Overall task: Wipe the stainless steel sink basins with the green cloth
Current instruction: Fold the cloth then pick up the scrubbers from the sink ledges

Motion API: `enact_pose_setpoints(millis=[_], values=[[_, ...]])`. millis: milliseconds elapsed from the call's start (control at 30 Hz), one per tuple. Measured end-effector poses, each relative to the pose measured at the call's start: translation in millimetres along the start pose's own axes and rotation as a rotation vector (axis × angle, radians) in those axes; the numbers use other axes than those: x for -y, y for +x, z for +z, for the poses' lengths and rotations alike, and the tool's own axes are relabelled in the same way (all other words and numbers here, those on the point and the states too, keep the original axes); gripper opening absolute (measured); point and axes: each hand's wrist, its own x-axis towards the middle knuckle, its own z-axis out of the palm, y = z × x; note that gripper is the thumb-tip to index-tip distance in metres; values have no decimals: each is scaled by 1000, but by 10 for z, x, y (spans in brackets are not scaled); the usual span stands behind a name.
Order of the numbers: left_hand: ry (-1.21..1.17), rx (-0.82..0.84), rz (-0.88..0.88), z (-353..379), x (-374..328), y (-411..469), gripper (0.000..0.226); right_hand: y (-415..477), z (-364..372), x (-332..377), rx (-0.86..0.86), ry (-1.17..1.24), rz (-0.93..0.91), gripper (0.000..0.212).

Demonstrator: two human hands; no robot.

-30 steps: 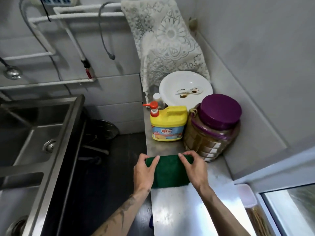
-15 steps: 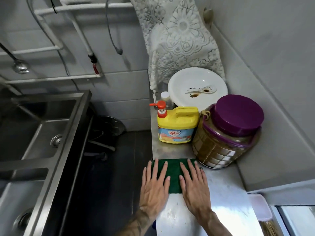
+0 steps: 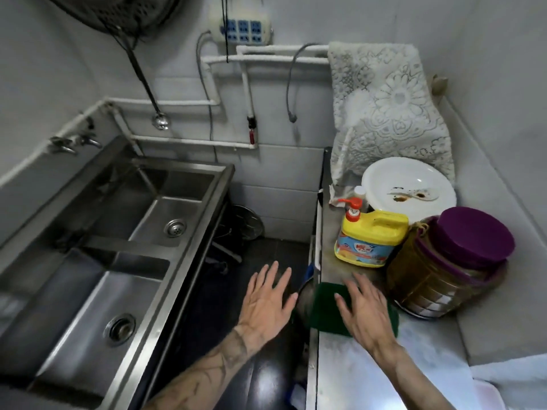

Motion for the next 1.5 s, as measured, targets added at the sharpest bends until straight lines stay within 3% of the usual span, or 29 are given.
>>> enact_pose_setpoints(millis=[200,367,567,833,1000,1167,1333,1500], values=[[-68,-174,-202,-861,938,-596,84,320,-136,1523,31,22,-305,58],[-71,-340,-396,-1258,2086,-1284,72,381,54,3017,64,16,-540,60],[-22,-396,-683,-1367,3427,-2153,78,464,438,4528,140,-7,-771,61],[-34,-456,-1045,-1312,4542,-2613,83,1010,1170,6109,291,-59,-1045,60],[-2,-477,-1236,-1112,5023,-2661,73,1555,1778,6828,387,-113,-1159,63],[-41,-388,-1397,-720,5575,-2691,74,1989,2412,7422,482,-143,-1185,63],[-70,-363,-1453,-235,6164,-2625,59,2390,3091,7783,483,-173,-1174,62],[-89,-320,-1469,213,6712,-2569,65,2857,3781,8021,429,-212,-1161,73]])
